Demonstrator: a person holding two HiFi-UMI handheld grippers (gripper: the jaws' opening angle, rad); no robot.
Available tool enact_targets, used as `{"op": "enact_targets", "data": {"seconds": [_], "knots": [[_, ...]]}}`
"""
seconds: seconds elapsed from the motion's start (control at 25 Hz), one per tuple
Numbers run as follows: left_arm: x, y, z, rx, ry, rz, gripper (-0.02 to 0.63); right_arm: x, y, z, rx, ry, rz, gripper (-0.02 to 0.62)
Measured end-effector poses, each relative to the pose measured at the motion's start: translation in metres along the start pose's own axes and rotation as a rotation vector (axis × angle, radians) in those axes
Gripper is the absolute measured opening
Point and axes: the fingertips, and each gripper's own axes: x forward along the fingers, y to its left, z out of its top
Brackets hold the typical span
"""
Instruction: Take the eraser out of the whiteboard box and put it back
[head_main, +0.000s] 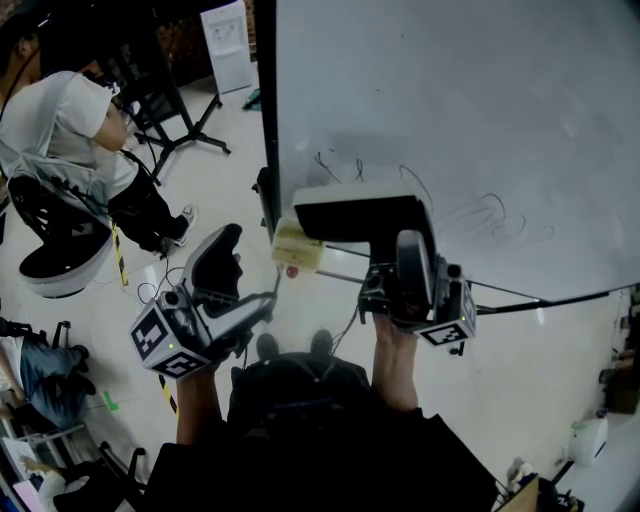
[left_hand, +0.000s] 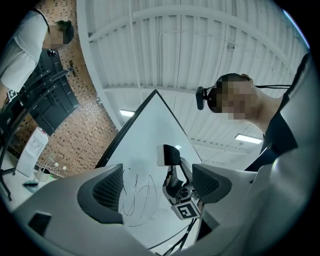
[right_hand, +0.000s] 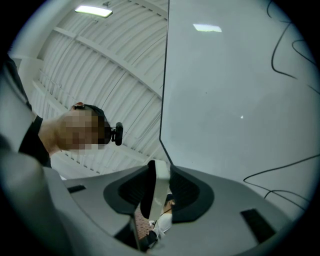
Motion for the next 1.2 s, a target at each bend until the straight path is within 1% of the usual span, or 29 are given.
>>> {"op": "enact_targets", "data": {"seconds": [0.2,0.36,0.56,0.68,0.88,1.0,1.2], "knots": [[0.001,-0.004,-0.003,0.001,0.009,-0.006,0.431,-0.002,0.000,0.000,-0.006,0.009,-0.006,0.149],[0.001,-0.005,-0.005,0.022,0.015,-0.006,0.431,-0.012,-0.003,-0.004,0.026,0.005,-0.010,0.149],[-0.001,-0.003,-0.008,0.020,0.018,0.001,0.431,-0.008,-0.002,-0.006,-0.007,0.026,-0.013,0.149],[-0.002,-0.004,-0.007,0.014,0.014,0.007,0.431,-0.012,-0.003,-0.009,-0.007,0.038,-0.017,0.149],[-0.006,-0.004,-0.013,0.006,0.027,0.023,0.431,-0.018,-0.009,-0.019,-0.071,0.107,-0.052,0.149],[-0.008,-0.001,-0.013,0.002,0.020,0.029,0.431,-0.021,-0.016,-0.028,-0.085,0.141,-0.071,0.149],[-0.012,0.005,-0.020,-0.014,0.034,0.039,0.431,-0.029,-0.030,-0.042,-0.105,0.204,-0.106,0.149]]}}
